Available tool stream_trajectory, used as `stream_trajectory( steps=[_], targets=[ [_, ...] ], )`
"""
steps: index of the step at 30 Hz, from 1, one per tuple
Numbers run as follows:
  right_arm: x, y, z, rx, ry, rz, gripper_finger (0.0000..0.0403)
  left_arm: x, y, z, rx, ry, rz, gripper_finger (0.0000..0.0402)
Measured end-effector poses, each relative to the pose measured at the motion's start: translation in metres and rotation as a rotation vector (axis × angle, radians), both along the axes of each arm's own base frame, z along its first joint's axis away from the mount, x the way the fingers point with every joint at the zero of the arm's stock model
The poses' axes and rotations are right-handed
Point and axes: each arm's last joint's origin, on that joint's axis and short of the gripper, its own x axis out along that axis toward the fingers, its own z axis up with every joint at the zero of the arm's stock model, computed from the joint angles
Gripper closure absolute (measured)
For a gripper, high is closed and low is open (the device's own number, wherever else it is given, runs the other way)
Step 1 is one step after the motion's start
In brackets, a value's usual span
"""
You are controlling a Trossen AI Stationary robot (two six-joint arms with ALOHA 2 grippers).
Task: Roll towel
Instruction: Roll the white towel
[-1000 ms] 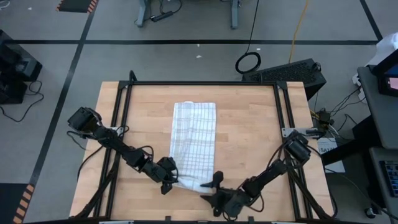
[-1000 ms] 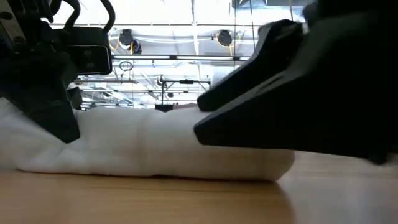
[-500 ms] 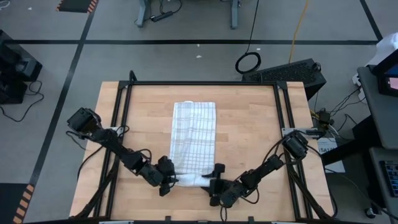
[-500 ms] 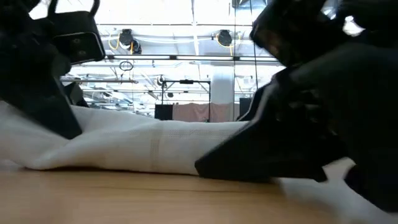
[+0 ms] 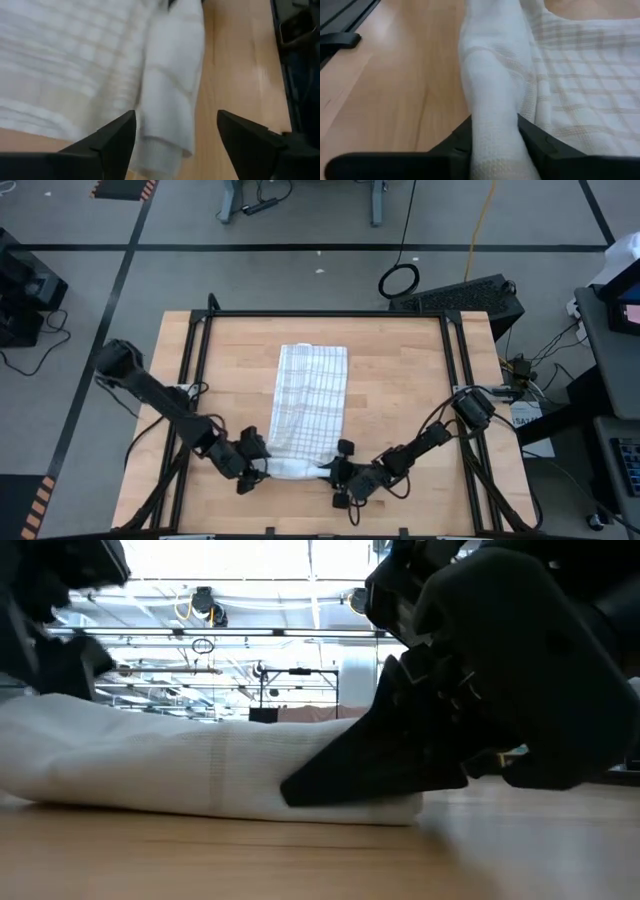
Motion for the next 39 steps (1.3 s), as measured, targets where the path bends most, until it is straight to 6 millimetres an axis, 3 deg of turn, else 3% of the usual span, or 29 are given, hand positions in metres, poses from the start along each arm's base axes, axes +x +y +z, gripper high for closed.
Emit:
stream_trajectory(
  steps=[5, 9, 16, 23, 33, 39],
  targets=[
    [0.001, -0.002, 0.000, 0.055, -0.001, -0.034, 0.0323, -0.013, -0.005, 0.026, 0.102, -0.198, 0.011, 0.0118],
    [0.002, -0.004, 0.000, 0.140, 0.001, -0.069, 0.0324, -0.023, -0.021, 0.028, 0.258, -0.332, -0.050, 0.0118],
    [0.006, -0.008, -0.001, 0.234, 0.023, -0.057, 0.0325, -0.024, -0.045, 0.000, 0.466, -0.365, -0.159, 0.0118],
    [0.016, -0.022, 0.000, 0.336, 0.062, 0.017, 0.0325, -0.017, -0.053, -0.032, 0.523, -0.320, -0.179, 0.0118],
    [0.025, -0.038, 0.000, 0.359, 0.071, 0.044, 0.0326, -0.015, -0.052, -0.052, 0.532, -0.228, -0.236, 0.0118],
    [0.025, -0.039, 0.001, 0.360, 0.070, 0.049, 0.0326, -0.014, -0.042, -0.058, 0.483, -0.137, -0.128, 0.0119]
  ],
)
